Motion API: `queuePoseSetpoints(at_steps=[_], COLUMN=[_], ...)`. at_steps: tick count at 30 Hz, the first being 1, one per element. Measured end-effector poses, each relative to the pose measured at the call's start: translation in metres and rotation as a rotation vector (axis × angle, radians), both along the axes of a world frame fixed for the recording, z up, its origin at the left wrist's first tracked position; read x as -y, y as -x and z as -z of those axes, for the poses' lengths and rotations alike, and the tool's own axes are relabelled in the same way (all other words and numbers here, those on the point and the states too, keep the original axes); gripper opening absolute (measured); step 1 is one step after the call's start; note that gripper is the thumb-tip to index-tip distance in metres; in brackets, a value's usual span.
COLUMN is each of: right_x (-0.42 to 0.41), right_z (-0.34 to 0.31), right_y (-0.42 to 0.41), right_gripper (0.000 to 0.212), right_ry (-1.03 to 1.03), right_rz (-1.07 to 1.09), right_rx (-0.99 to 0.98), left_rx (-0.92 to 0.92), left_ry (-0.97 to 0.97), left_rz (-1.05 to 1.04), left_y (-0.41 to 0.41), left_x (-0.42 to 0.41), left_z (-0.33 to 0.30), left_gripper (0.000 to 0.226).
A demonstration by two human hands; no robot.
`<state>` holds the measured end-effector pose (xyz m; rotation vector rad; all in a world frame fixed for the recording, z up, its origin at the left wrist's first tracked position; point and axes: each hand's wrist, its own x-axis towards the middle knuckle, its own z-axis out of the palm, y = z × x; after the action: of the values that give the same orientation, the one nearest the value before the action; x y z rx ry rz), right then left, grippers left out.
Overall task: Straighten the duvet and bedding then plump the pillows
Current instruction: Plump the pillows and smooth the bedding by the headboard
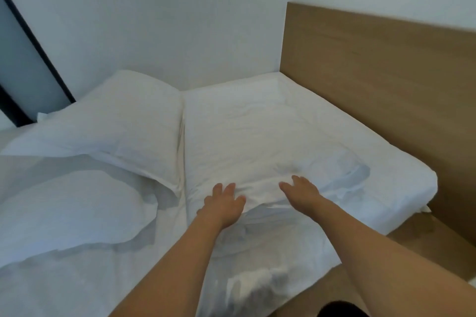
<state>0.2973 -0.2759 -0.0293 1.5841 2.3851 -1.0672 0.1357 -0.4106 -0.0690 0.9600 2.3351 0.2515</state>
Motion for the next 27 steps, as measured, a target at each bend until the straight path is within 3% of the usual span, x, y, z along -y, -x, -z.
queuePoseSetpoints(at_steps=[4,7,11,14,18,23,27], right_x=[0.023,0.049,0.059,0.031,0.003,-0.006,-0.034], right_z=[-0.01,-0.013,-0.001,0.006,0.031,0.066,0.092], right_y=[-0.01,-0.035,-0.076,-0.085,-0.064,-0.031,-0.009], right_gripper=[0.056,0.057,0.077,0.095,0.114,0.128,0.125], right_ry=[0.2,0.383,0.602,0.667,0.789,0.977,0.978], right_rz=[0.188,0.3,0.409,0.597,0.701,0.814,0.869], right_rx=[-0.388,-0.653,-0.522,-0.566,-0.76,-0.79,-0.727], left_rx=[0.027,0.285,0.8,0.878,1.019,1.259,1.322], left_ry=[-0.222,-0.568,-0.727,-0.849,-0.841,-0.844,-0.79], left_rz=[-0.188,-0.581,-1.137,-1.386,-1.349,-1.279,-1.335], left_y=[-0.022,-0.05,-0.097,-0.095,-0.081,-0.095,-0.084], left_x=[0.001,0.009,0.031,0.037,0.021,-0.012,-0.037], left_z=[-0.01,0.002,0.014,0.014,0.034,0.051,0.06], left_gripper=[0.078,0.085,0.116,0.129,0.143,0.11,0.121])
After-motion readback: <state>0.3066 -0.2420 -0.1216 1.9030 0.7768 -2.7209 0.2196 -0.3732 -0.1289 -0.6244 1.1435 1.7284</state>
